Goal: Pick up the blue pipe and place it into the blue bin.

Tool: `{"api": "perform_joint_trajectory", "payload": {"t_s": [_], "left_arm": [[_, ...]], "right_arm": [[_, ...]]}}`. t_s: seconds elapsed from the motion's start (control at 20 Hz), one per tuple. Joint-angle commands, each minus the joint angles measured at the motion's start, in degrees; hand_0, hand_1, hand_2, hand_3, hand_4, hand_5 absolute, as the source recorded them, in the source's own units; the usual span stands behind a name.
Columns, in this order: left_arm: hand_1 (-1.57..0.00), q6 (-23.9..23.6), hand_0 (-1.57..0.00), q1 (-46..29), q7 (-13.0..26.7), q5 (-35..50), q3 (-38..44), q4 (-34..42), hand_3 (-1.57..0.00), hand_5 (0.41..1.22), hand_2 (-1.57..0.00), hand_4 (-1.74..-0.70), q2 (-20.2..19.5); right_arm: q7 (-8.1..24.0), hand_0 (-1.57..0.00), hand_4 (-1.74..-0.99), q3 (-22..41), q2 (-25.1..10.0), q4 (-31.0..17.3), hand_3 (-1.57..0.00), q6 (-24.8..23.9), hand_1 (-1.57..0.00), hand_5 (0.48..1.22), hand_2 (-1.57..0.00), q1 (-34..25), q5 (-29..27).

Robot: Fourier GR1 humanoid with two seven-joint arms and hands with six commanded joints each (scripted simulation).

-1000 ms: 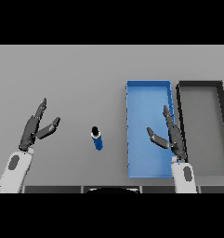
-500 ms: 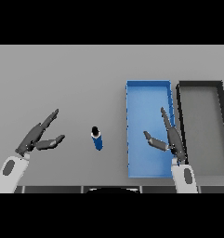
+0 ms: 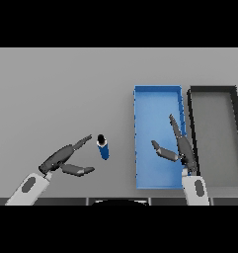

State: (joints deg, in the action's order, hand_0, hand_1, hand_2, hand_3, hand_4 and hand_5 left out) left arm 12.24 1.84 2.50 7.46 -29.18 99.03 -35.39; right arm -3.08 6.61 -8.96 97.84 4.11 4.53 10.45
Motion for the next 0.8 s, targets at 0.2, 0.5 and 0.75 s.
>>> {"api": "perform_joint_trajectory", "payload": {"t_s": [0.2, 0.5, 0.75], "left_arm": [[0.0, -1.04, 0.0, 2.66, -2.68, -2.34, -2.38, -3.31, 0.0, 0.486, 0.0, -1.15, 5.92], [0.0, -2.92, 0.0, 6.16, -3.46, -3.84, -3.36, -11.83, 0.0, 0.493, 0.0, -1.13, 13.91], [0.0, -5.5, 0.0, 7.21, -7.58, -7.11, -3.84, -17.97, 0.0, 0.506, -0.01, -1.1, 17.44]], "right_arm": [[0.61, 0.0, -1.211, -0.27, 0.39, -0.98, 0.0, -0.04, 0.0, 0.56, 0.0, -0.29, -0.31], [-1.02, 0.0, -1.203, -1.1, -0.18, -0.16, 0.0, 0.41, 0.0, 0.551, 0.0, 0.28, -1.48], [-0.79, 0.0, -1.198, -1.52, -0.37, -0.44, 0.0, 0.42, 0.0, 0.547, 0.0, 0.37, -1.79]]}}
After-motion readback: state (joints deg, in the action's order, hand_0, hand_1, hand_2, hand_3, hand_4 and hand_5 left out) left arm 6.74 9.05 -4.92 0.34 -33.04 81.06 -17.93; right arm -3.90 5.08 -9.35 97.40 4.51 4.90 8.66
